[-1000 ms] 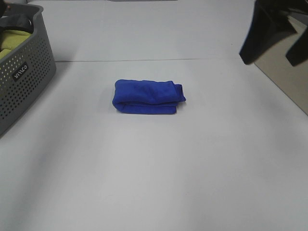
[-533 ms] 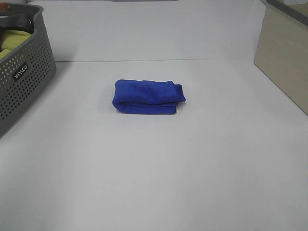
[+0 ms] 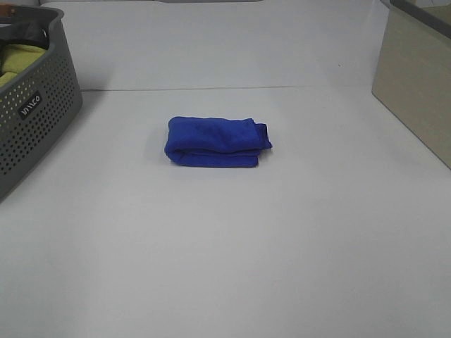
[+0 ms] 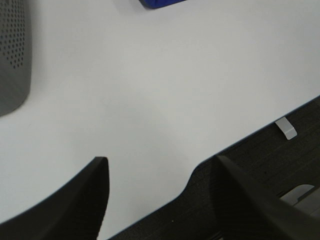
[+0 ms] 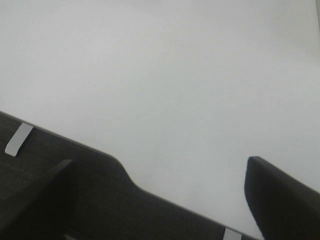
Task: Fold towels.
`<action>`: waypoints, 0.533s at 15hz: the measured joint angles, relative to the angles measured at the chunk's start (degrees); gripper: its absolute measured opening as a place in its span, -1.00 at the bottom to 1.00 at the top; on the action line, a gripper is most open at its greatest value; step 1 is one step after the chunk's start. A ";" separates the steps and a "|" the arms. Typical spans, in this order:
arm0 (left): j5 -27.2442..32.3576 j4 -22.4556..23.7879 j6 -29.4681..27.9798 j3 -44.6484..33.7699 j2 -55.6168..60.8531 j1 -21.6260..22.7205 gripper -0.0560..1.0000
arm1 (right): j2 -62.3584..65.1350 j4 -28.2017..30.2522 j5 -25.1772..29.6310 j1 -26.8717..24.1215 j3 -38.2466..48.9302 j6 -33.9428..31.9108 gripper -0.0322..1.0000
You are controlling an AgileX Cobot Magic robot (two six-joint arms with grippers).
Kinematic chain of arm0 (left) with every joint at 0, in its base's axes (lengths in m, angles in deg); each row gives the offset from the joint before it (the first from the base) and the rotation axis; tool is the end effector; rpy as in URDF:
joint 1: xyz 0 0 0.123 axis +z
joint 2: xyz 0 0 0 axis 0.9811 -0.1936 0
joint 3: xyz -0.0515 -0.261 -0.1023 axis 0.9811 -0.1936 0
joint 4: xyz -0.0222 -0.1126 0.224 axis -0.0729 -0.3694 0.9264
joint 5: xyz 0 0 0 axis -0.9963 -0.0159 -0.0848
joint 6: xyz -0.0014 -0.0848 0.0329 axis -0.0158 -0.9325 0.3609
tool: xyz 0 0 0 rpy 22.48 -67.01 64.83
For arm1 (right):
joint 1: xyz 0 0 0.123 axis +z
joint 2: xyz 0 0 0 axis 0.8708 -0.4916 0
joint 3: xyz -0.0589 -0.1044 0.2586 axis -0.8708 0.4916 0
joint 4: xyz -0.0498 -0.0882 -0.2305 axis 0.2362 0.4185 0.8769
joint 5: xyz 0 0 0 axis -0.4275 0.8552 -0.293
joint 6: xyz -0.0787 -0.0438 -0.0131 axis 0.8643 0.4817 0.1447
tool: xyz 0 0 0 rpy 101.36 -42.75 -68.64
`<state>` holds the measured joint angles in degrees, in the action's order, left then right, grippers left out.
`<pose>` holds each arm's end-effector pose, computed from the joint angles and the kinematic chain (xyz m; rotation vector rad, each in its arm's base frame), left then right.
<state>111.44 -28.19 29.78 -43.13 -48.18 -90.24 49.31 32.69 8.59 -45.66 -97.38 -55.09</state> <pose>0.0329 -0.0286 0.3027 0.5200 2.2489 -0.3003 0.0060 0.0089 0.2813 -0.4647 2.1943 0.1632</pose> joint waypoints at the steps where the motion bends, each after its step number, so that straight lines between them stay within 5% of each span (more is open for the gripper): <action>1: -1.38 -0.86 2.18 -1.78 0.00 0.00 0.19 | 0.92 0.00 -1.78 0.00 0.46 0.17 0.71; 8: -2.52 -2.41 4.24 -6.02 0.00 0.00 0.19 | 0.69 0.00 -5.04 0.00 1.83 0.29 0.71</action>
<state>108.92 -30.60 34.02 -49.15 -48.18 -90.24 50.00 32.69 3.55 -45.66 -95.55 -54.80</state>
